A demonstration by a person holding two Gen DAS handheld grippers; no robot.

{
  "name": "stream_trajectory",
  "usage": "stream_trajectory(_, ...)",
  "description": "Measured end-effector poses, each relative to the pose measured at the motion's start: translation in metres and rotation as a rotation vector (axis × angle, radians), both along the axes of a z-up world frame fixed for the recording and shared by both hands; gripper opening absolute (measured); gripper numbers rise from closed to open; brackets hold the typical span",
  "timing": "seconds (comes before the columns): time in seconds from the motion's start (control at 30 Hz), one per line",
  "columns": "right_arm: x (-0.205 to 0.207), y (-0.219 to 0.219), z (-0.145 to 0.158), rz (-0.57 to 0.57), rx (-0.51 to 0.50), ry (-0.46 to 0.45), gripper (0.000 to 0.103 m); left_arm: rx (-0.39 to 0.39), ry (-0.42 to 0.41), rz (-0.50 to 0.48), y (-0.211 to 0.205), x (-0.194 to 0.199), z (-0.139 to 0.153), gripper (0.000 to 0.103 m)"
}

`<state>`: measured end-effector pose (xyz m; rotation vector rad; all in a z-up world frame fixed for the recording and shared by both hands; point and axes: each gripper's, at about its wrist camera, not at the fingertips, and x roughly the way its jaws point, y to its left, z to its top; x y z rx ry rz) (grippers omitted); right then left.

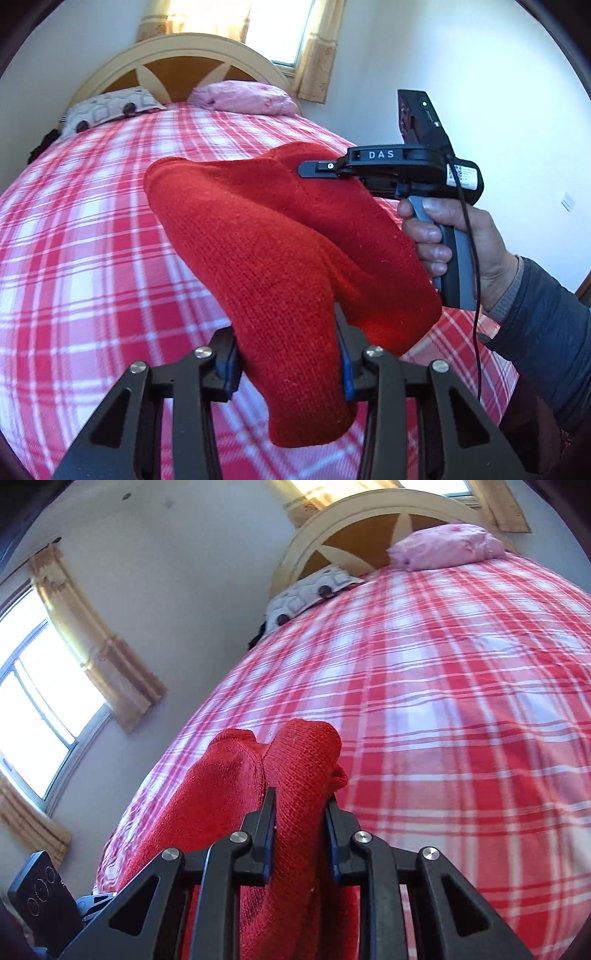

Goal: Fold small clothes

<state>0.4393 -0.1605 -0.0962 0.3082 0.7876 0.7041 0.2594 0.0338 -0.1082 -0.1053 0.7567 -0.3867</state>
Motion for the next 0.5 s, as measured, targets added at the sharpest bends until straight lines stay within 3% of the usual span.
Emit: stream_trajectory(0.5,-0.034,0.082,0.004,0.132,0.047,-0.004,0.022,-0.008,-0.001,0.152,0.043,-0.053,0.007,0.041)
